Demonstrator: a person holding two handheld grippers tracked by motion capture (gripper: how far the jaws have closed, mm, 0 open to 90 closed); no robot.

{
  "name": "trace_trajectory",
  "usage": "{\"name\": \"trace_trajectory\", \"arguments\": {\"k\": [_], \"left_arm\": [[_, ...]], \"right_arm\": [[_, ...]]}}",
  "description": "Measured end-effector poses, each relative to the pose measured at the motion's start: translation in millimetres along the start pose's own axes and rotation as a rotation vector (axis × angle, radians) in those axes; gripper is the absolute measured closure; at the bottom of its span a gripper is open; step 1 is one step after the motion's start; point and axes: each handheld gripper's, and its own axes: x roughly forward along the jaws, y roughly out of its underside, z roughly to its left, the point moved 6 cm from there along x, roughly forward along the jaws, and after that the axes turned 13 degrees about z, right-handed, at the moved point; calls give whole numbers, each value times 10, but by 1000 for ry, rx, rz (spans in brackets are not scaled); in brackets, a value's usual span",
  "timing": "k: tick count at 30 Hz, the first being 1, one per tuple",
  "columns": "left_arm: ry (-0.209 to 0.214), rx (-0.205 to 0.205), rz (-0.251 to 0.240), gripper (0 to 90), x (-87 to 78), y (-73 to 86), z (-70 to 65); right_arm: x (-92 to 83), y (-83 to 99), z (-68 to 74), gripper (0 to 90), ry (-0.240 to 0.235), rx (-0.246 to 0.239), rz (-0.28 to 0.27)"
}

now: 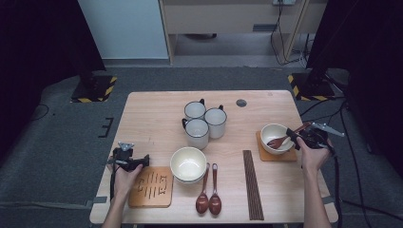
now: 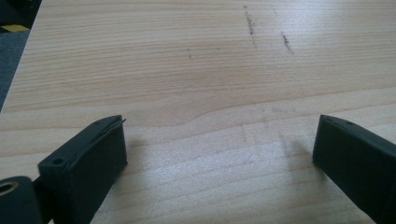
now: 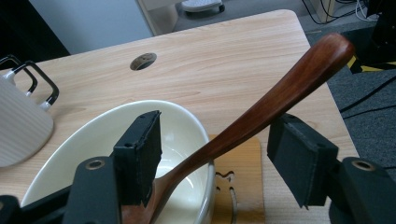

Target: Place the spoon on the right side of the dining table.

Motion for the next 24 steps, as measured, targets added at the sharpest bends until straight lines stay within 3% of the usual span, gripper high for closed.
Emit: {"name": "trace_trajectory", "arguments": {"k": [16, 24], "left_arm": [[-3, 1, 5, 10, 4, 5, 21], [-6, -3, 7, 3, 7, 4, 23]], "right_arm": [[-177, 147, -13, 360, -11, 23, -3], [-276, 159, 57, 370, 25, 0, 6]]}}
